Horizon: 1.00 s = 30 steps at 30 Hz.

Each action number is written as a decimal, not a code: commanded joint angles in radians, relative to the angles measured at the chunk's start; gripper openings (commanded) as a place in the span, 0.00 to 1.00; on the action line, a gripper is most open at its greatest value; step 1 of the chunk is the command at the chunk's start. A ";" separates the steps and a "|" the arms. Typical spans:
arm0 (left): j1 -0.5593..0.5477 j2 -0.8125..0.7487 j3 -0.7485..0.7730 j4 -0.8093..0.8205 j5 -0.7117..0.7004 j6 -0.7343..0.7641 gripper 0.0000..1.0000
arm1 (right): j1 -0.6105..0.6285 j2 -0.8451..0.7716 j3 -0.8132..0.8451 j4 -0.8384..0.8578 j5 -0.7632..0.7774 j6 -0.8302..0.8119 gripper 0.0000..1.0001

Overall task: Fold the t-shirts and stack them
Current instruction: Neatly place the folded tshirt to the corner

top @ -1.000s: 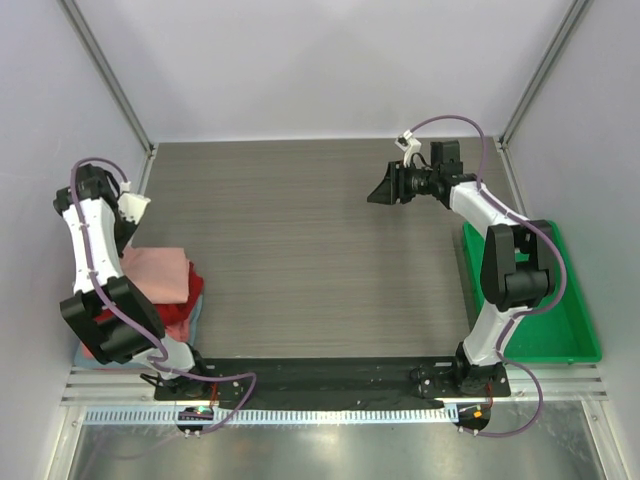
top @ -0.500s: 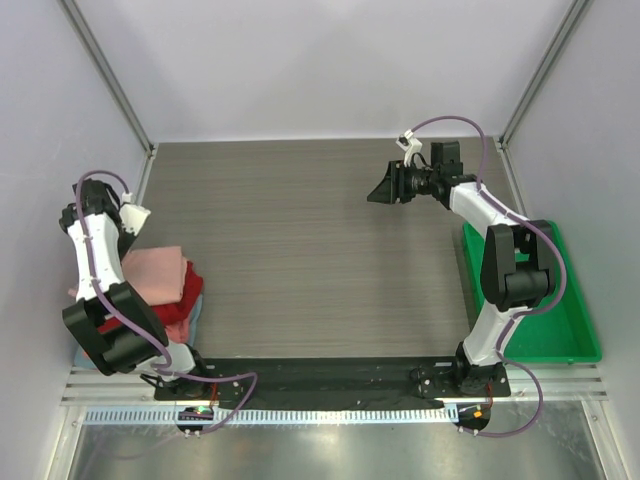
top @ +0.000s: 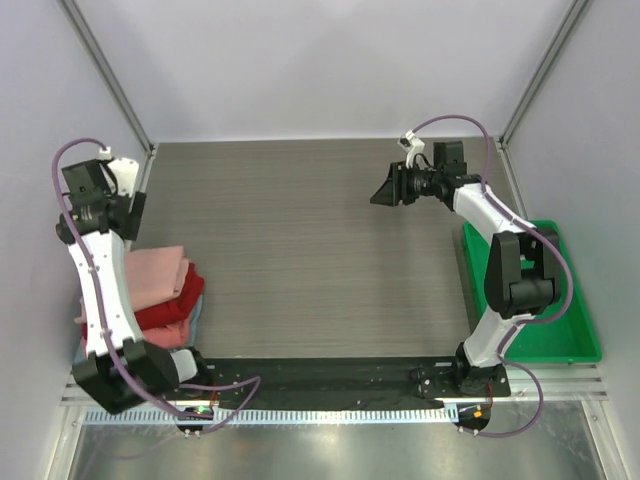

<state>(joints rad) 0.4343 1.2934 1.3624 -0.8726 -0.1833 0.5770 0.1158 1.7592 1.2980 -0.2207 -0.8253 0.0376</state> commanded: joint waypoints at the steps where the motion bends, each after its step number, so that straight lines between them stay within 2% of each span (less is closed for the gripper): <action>1: -0.092 -0.134 0.012 0.008 0.172 -0.107 0.77 | -0.001 -0.078 0.021 -0.081 0.035 -0.099 0.50; 5: -0.193 -0.158 -0.019 -0.060 0.330 -0.215 0.79 | -0.001 -0.121 0.009 -0.124 0.089 -0.153 0.53; 7: -0.222 -0.148 -0.020 -0.075 0.425 -0.320 0.82 | 0.005 -0.159 0.012 -0.124 0.130 -0.157 0.59; 8: -0.248 -0.138 -0.022 -0.075 0.462 -0.350 1.00 | 0.007 -0.171 0.015 -0.127 0.178 -0.157 0.68; 9: -0.264 -0.132 -0.025 -0.074 0.491 -0.386 1.00 | 0.019 -0.202 0.011 -0.131 0.201 -0.156 0.78; 10: -0.297 -0.117 -0.029 -0.048 0.495 -0.454 1.00 | 0.027 -0.216 0.004 -0.129 0.228 -0.151 0.99; 13: -0.296 -0.095 -0.054 -0.019 0.461 -0.570 1.00 | 0.054 -0.282 -0.052 -0.137 0.285 -0.153 1.00; 19: -0.290 -0.060 -0.003 -0.193 0.510 -0.481 0.99 | 0.058 -0.342 -0.149 -0.172 0.273 -0.186 1.00; 23: -0.244 -0.043 -0.006 -0.308 0.590 -0.399 0.81 | 0.055 -0.363 -0.186 -0.160 0.264 -0.189 1.00; 27: -0.177 -0.055 -0.019 -0.387 0.582 -0.342 0.65 | 0.056 -0.357 -0.209 -0.160 0.259 -0.196 1.00; 28: -0.143 -0.051 -0.016 -0.399 0.581 -0.335 0.50 | 0.056 -0.354 -0.213 -0.158 0.255 -0.196 1.00; 30: -0.121 -0.040 -0.013 -0.445 0.576 -0.318 0.35 | 0.055 -0.337 -0.216 -0.155 0.239 -0.197 1.00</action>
<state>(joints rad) 0.2710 1.2484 1.3331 -1.2114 0.3660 0.2016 0.1738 1.4353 1.0824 -0.3985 -0.5705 -0.1398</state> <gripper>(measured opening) 0.417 0.996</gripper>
